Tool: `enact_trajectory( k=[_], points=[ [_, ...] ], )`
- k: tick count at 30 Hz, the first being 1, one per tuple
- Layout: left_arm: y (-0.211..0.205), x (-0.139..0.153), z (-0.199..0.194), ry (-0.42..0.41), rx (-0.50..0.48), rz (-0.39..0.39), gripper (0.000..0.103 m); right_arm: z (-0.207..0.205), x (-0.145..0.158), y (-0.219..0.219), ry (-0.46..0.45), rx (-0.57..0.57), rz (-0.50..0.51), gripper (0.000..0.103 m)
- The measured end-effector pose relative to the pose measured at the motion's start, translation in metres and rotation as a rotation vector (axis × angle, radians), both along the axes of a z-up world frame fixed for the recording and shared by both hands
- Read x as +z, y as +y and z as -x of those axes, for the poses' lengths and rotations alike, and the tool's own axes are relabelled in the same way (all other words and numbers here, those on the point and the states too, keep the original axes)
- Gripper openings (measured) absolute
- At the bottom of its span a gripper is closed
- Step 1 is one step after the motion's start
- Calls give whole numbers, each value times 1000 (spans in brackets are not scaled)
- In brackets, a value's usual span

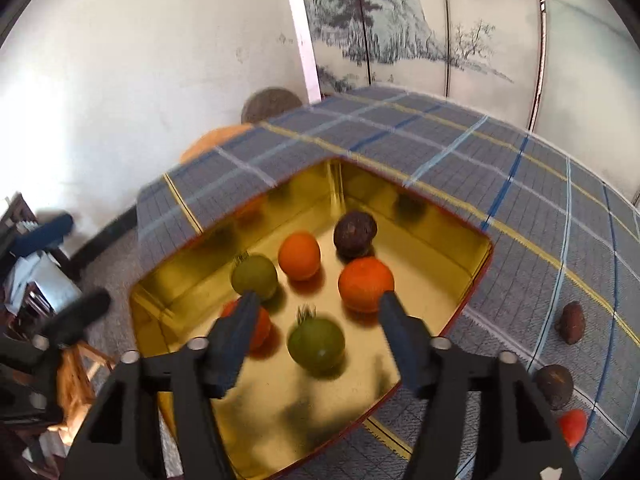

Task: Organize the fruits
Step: 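Lower the green tomato into the gold tray and open the right gripper, then grasp a red tomato with the left gripper while the right gripper grasps a brown fruit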

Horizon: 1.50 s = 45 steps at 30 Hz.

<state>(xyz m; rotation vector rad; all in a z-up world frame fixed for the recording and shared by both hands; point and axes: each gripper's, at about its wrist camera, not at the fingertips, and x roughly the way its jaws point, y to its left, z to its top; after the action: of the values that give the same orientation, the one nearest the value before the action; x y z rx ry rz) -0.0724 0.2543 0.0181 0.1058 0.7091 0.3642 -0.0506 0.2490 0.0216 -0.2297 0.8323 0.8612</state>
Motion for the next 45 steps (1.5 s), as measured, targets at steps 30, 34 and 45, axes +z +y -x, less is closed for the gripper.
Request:
enact_trajectory(
  k=[30,34,45],
  points=[
    [-127,9,-36,107,-379,0,81,-27,-32,-331,-125,-729,285,67],
    [-161,2,-55,175,-498,67,81,-31,-41,-352,-53,-762,230,67],
    [-204,-33,-131,312,-562,187,76,-19,-39,-346,-67,-692,166,76]
  ],
)
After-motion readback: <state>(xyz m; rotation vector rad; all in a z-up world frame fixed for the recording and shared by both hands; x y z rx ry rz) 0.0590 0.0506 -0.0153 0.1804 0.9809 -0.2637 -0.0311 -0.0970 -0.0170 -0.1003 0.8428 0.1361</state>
